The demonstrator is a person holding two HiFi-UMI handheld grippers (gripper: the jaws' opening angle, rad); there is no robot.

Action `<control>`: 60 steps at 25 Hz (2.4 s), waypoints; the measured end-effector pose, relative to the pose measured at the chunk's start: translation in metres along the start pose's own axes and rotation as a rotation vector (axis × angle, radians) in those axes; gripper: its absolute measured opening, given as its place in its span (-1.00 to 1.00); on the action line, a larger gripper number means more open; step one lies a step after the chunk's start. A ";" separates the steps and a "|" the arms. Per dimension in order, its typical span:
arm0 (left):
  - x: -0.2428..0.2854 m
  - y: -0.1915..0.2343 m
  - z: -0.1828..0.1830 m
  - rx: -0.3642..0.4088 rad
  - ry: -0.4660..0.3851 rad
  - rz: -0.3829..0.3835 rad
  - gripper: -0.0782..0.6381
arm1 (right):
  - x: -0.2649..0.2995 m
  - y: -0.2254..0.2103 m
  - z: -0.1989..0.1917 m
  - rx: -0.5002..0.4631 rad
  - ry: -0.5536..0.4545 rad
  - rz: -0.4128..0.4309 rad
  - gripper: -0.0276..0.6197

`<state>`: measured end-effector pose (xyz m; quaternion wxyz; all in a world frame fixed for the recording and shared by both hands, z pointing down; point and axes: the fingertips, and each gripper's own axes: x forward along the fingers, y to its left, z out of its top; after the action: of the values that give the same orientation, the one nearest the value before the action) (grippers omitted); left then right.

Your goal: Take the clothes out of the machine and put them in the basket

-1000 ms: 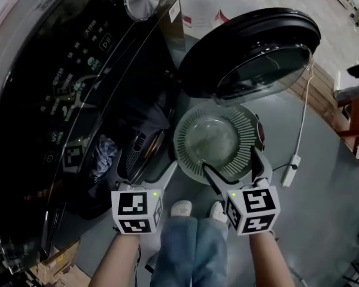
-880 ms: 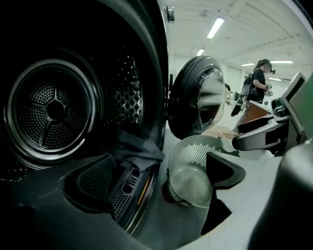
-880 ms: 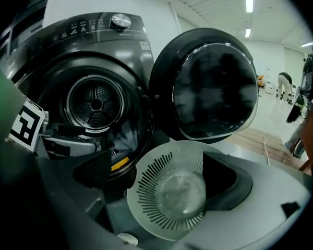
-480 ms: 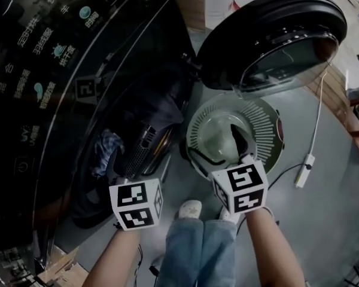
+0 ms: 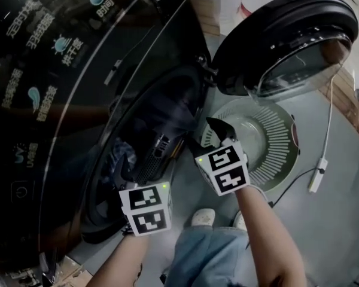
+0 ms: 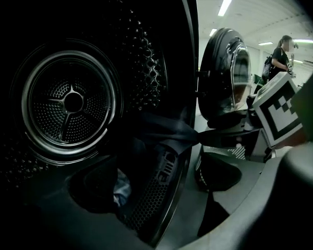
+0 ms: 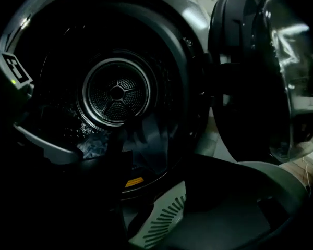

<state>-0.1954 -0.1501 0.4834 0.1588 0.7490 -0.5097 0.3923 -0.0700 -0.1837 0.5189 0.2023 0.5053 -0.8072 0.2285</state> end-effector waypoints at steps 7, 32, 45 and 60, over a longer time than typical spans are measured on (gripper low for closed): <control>0.008 0.006 0.002 0.083 -0.011 -0.022 0.59 | 0.041 0.007 -0.013 -0.098 0.080 0.004 -0.04; -0.022 -0.016 0.011 0.098 0.004 0.001 0.41 | -0.113 0.018 0.023 -0.197 0.111 0.084 -0.86; -0.020 -0.029 0.015 0.149 0.012 0.032 0.28 | -0.177 -0.027 -0.011 -0.067 0.159 0.032 -0.86; 0.076 0.002 0.042 0.964 0.108 0.183 0.29 | -0.171 -0.043 -0.037 -0.028 0.224 0.023 -0.86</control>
<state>-0.1660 -0.2264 0.5134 -0.2147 0.6680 -0.3249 0.6342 0.0425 -0.0551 0.4605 0.2955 0.4645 -0.7884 0.2746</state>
